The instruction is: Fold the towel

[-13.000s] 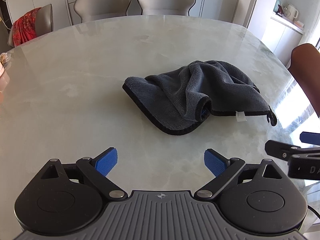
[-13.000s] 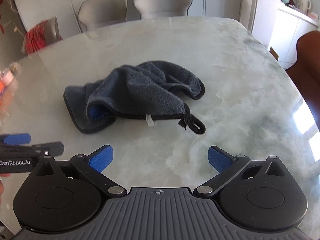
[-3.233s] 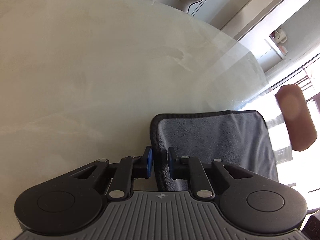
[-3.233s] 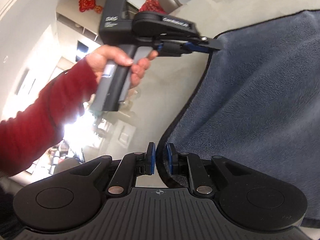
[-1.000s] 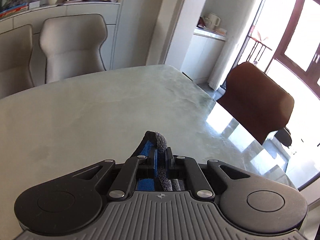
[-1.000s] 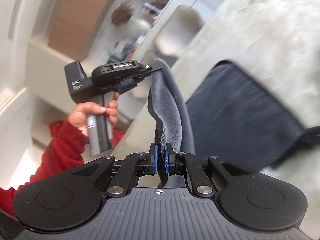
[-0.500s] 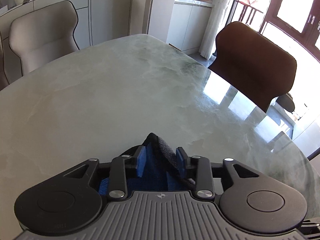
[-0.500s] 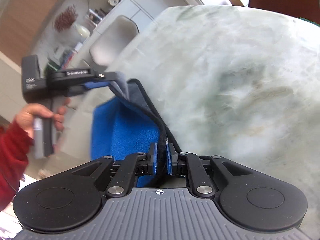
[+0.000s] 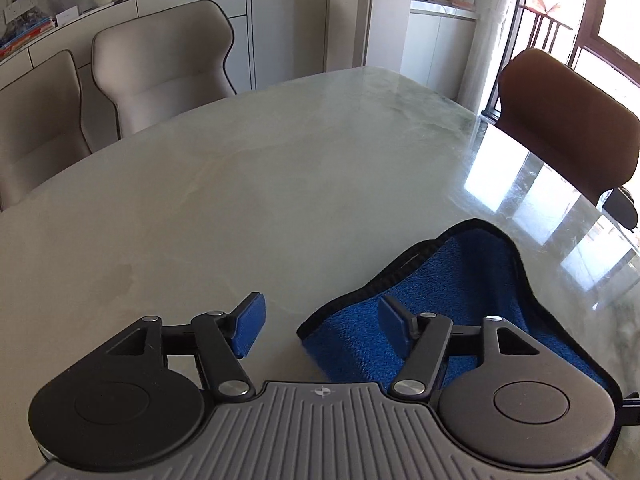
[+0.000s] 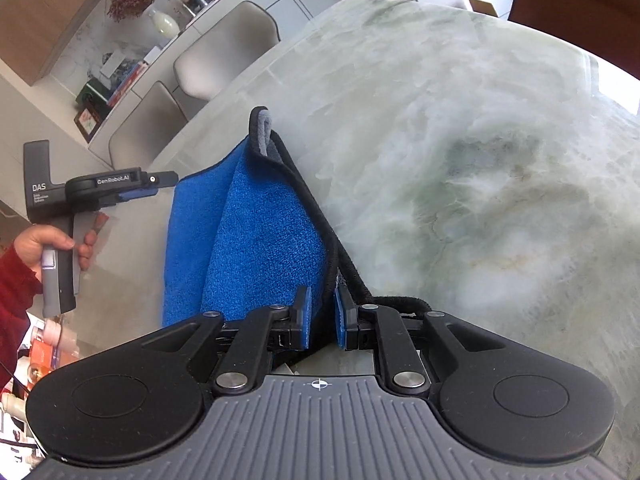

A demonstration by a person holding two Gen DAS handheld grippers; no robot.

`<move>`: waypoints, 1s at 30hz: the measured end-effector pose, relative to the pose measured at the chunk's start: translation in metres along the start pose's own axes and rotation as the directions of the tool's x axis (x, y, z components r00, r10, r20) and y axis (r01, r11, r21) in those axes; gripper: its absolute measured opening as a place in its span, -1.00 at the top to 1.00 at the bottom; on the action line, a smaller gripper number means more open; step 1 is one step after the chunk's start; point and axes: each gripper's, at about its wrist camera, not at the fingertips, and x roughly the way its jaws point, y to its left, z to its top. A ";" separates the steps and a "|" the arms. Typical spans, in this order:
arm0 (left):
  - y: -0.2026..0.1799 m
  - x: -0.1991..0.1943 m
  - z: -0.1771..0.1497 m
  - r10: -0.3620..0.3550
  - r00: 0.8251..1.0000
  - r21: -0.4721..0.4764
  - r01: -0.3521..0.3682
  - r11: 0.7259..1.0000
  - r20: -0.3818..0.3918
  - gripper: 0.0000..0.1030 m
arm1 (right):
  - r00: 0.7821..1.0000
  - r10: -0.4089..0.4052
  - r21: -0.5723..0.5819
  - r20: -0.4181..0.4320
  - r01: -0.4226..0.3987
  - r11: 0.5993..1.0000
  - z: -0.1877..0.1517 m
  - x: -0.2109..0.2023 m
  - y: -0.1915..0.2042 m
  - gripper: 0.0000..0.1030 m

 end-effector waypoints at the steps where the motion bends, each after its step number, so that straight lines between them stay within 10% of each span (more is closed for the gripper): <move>1: 0.001 0.005 -0.001 0.008 1.000 0.004 -0.008 1.000 -0.009 -0.28 | 1.000 -0.003 -0.008 -0.004 0.003 1.000 -0.001 -0.001 0.002 0.64; 18: -0.003 0.011 0.004 0.193 0.981 0.101 -0.193 0.976 0.013 -0.42 | 1.000 0.004 -0.030 -0.022 -0.005 1.000 -0.003 -0.002 0.009 0.52; 30: 0.011 0.017 -0.002 -0.099 0.995 0.020 0.099 0.995 -0.025 -0.49 | 1.000 0.018 -0.022 -0.020 -0.019 1.000 -0.003 -0.005 0.006 0.50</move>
